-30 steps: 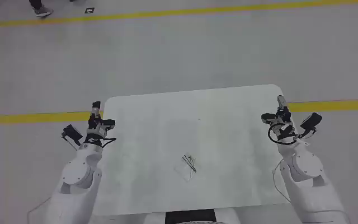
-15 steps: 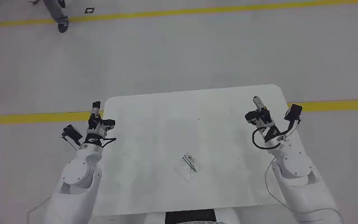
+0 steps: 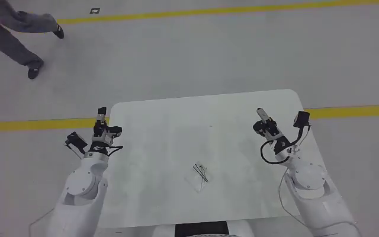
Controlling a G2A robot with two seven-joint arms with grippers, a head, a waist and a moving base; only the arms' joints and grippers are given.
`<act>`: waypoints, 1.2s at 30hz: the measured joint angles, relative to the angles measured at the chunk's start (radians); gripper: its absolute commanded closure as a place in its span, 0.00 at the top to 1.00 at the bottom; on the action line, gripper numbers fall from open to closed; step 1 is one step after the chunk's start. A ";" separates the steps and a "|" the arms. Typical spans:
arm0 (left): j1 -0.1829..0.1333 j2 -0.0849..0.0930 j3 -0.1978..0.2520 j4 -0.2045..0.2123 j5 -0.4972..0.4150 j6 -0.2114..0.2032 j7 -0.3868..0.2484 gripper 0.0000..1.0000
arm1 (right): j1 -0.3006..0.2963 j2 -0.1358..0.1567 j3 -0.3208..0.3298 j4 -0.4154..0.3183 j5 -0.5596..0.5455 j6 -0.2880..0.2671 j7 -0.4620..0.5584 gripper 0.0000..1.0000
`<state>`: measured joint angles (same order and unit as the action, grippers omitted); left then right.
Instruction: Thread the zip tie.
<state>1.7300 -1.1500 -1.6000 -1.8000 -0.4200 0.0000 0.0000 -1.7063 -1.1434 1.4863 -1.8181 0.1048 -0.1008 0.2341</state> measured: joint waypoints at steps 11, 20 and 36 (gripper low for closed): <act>0.000 0.000 0.000 0.000 0.000 0.000 0.000 1.00 | 0.127 0.016 -0.095 -0.038 -0.346 0.153 0.257 1.00; 0.000 0.000 0.000 0.000 0.000 0.000 0.000 1.00 | 0.096 0.022 -0.100 -0.045 -0.426 0.159 0.293 1.00; 0.000 0.000 0.000 0.000 0.000 0.000 0.000 1.00 | 0.140 0.036 -0.175 -0.111 -0.635 0.093 0.482 1.00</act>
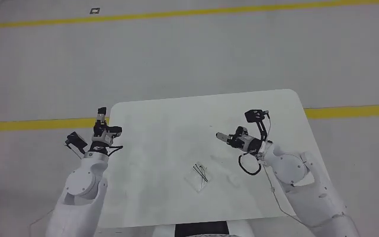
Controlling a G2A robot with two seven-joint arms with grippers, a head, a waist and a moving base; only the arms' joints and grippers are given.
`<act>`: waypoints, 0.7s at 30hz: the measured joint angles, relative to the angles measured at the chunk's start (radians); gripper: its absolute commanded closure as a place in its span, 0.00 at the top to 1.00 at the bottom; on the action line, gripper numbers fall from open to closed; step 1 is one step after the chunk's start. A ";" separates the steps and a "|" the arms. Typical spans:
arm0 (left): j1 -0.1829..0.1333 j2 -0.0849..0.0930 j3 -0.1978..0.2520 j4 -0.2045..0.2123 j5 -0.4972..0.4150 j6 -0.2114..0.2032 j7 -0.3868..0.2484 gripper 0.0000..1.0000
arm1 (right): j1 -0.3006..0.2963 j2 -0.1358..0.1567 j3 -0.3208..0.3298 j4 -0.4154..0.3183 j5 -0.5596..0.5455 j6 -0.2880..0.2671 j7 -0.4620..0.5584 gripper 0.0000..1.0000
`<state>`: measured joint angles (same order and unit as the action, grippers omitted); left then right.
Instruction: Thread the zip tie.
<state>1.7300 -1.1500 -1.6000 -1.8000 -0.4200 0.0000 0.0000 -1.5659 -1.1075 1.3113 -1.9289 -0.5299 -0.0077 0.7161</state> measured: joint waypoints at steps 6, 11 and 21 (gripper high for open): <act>0.000 0.000 0.000 0.000 0.000 0.000 0.000 1.00 | -0.002 0.011 -0.028 -0.020 -0.101 -0.040 0.123 1.00; 0.000 0.000 0.000 0.000 0.000 0.000 0.000 1.00 | -0.002 0.012 -0.027 -0.021 -0.112 -0.044 0.127 1.00; 0.000 0.000 0.000 0.000 0.000 0.000 0.000 1.00 | 0.013 0.017 -0.081 -0.045 -0.193 -0.097 0.205 1.00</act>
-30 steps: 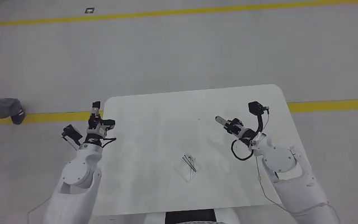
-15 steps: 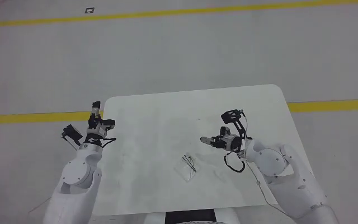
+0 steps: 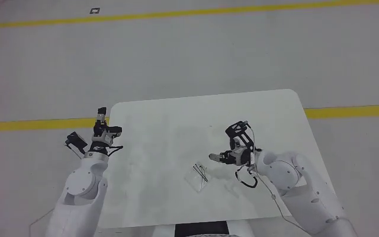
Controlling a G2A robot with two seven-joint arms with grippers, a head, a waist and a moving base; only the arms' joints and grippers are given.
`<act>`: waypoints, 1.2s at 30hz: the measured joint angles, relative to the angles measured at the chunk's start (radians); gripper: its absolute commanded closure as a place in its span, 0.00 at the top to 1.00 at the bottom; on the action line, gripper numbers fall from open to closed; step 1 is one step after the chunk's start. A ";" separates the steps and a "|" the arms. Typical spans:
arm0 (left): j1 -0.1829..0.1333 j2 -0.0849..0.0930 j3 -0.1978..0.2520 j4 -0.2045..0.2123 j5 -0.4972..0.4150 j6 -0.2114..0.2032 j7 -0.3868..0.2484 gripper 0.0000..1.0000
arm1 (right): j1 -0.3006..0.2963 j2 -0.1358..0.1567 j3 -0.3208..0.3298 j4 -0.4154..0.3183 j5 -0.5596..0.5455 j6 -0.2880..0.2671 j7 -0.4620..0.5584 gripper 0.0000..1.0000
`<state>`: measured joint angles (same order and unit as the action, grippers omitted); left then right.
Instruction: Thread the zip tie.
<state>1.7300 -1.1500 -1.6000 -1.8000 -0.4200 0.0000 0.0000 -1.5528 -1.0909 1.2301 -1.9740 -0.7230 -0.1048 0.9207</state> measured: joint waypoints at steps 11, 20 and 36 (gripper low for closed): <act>0.000 0.000 0.000 0.000 0.000 0.000 0.000 1.00 | 0.057 -0.003 -0.125 -0.034 0.007 -0.027 0.209 1.00; 0.000 0.000 0.000 0.000 0.000 0.000 0.000 1.00 | 0.057 -0.003 -0.125 -0.034 0.006 -0.024 0.197 1.00; 0.000 0.000 0.000 0.000 0.000 0.000 0.000 1.00 | 0.269 -0.051 -0.375 0.050 -0.057 0.135 0.316 1.00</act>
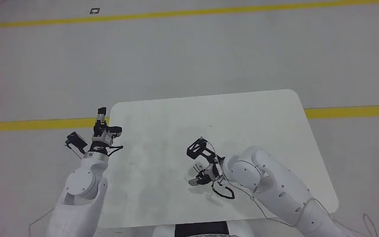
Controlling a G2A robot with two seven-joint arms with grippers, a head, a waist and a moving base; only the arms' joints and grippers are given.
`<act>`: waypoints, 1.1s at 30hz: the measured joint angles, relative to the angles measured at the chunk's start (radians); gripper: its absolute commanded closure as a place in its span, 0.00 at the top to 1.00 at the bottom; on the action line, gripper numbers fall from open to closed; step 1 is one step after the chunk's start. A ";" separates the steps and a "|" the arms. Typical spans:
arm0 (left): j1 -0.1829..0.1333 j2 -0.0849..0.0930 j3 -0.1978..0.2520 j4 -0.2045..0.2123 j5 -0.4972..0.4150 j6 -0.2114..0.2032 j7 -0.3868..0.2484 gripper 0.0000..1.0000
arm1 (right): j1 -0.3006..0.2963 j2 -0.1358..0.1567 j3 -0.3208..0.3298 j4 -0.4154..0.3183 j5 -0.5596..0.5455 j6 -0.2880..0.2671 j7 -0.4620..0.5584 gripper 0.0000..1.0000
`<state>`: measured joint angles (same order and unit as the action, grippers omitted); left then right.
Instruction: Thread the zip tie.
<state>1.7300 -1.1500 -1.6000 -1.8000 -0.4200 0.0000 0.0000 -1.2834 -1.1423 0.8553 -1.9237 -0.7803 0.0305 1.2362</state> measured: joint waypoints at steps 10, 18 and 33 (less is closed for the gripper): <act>0.000 0.000 0.000 0.000 0.000 0.000 0.000 1.00 | 0.003 -0.004 -0.023 0.010 -0.005 0.003 0.004 1.00; 0.000 0.000 0.000 0.000 0.000 0.000 0.000 1.00 | 0.092 -0.037 -0.135 0.033 -0.053 0.153 0.105 1.00; 0.000 0.000 0.000 0.000 0.000 0.000 0.000 1.00 | 0.142 -0.065 -0.213 0.069 -0.117 0.195 0.089 1.00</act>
<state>1.7300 -1.1500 -1.6000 -1.8000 -0.4200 0.0000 0.0000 -1.1418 -1.2074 0.6422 -1.8547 -0.8974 0.2254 1.3248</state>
